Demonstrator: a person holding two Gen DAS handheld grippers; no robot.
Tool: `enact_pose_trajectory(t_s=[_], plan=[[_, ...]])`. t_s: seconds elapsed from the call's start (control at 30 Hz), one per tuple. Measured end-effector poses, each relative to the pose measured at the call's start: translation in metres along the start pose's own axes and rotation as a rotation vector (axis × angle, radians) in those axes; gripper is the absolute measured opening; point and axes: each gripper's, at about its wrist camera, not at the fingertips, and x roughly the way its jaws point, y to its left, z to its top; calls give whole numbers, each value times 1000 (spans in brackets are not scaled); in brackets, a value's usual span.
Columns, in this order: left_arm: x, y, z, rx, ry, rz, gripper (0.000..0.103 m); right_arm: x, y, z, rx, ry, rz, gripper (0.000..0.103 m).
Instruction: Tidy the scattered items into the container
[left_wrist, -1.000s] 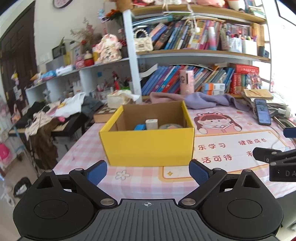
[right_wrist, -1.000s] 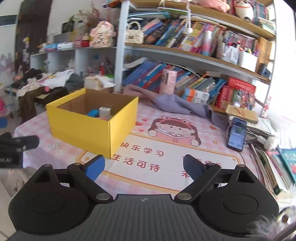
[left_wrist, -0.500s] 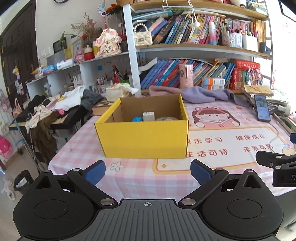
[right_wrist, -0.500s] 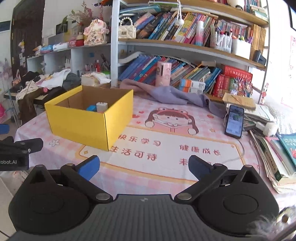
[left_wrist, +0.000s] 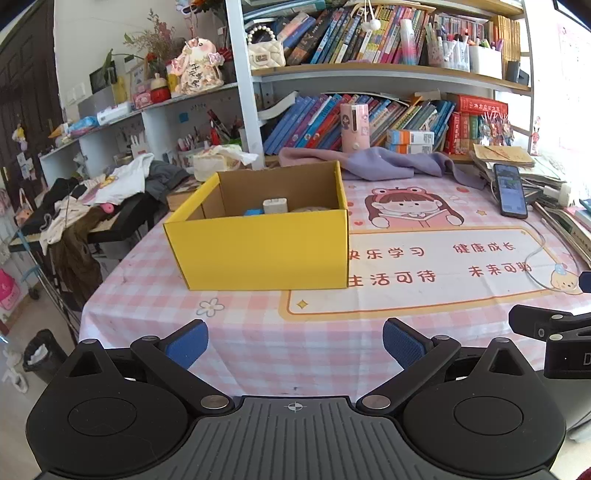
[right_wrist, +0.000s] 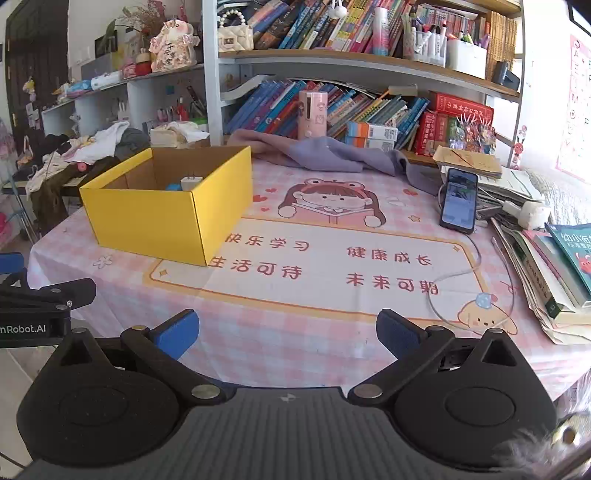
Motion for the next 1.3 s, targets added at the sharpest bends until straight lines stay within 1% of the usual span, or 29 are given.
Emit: enact_pose_trajectory(t_s=[0.4, 0.83, 1.13, 1.3], plan=[[-2, -8, -2, 17, 16, -21, 102, -6, -5, 0, 0, -14, -7, 103], [-3, -7, -1, 29, 10, -26, 102, -7, -3, 0, -8, -15, -8, 103], [-1, -4, -2, 19, 28, -22, 102, -7, -3, 0, -7, -16, -8, 103], [0, -3, -3, 21, 35, -32, 102, -6, -2, 0, -9, -5, -9, 103]])
